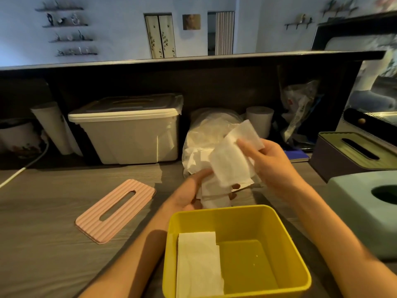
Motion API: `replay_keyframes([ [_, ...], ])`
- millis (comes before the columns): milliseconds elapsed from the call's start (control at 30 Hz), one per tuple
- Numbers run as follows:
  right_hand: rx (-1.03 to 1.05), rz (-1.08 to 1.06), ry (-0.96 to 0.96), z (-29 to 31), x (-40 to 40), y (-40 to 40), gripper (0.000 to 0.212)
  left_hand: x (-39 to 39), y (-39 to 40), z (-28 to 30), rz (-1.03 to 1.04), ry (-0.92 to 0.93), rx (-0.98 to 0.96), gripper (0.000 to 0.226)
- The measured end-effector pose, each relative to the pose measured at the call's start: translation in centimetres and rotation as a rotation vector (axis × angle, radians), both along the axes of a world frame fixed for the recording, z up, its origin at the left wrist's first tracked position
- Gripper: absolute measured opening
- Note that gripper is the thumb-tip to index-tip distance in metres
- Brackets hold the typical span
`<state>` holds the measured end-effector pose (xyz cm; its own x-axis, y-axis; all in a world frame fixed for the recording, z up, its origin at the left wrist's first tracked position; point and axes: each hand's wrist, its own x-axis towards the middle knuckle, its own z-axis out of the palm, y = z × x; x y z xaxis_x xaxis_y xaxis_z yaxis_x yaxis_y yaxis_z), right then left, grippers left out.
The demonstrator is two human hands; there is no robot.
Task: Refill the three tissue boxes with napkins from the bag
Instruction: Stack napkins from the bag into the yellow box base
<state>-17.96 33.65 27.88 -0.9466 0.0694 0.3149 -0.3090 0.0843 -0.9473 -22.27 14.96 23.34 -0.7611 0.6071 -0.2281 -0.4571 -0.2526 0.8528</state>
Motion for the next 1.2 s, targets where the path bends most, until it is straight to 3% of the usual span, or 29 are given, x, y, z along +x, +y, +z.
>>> replay_keyframes([
  [100, 0.185, 0.031, 0.039, -0.5, -0.3, -0.6, 0.034, 0.4, 0.2, 0.4, 0.013, -0.018, 0.076, 0.055],
  [200, 0.374, -0.093, 0.108, -1.5, -1.2, -1.0, 0.039, 0.6, 0.3, 0.1, -0.047, -0.034, 0.169, 0.077],
  [267, 0.492, -0.13, 0.129, -1.9, -1.5, -1.0, 0.043, 0.6, 0.4, -0.4, -0.071, 0.006, 0.157, 0.077],
  [367, 0.589, -0.019, 0.068, -1.5, -1.3, -0.1, 0.046, 0.6, 0.4, -0.5, -0.056, 0.016, 0.121, 0.066],
  [533, 0.466, 0.058, 0.045, -1.0, -0.9, 1.2, 0.022, 0.7, 0.1, 0.3, 0.001, -0.005, 0.091, 0.069],
  [700, 0.114, 0.282, -0.104, 0.3, -0.1, 1.3, 0.035, 0.4, 0.2, 0.6, 0.035, -0.058, 0.17, 0.071],
  [800, 0.244, 0.142, -0.085, -0.5, -0.6, 0.5, 0.041, 0.4, 0.4, 0.8, 0.025, -0.008, 0.152, 0.071],
  [933, 0.576, -0.151, 0.088, -2.0, -1.2, -0.1, 0.046, 0.9, 0.5, 0.5, 0.008, -0.013, 0.161, 0.073],
  [1067, 0.607, -0.125, 0.097, -2.0, -1.5, 0.6, 0.049, 0.8, 0.5, 0.6, 0.046, 0.043, 0.087, 0.051],
  [1200, 0.578, -0.117, 0.079, -1.5, -1.3, 1.4, 0.053, 0.4, 0.3, 0.4, 0.079, -0.005, 0.027, 0.056],
])
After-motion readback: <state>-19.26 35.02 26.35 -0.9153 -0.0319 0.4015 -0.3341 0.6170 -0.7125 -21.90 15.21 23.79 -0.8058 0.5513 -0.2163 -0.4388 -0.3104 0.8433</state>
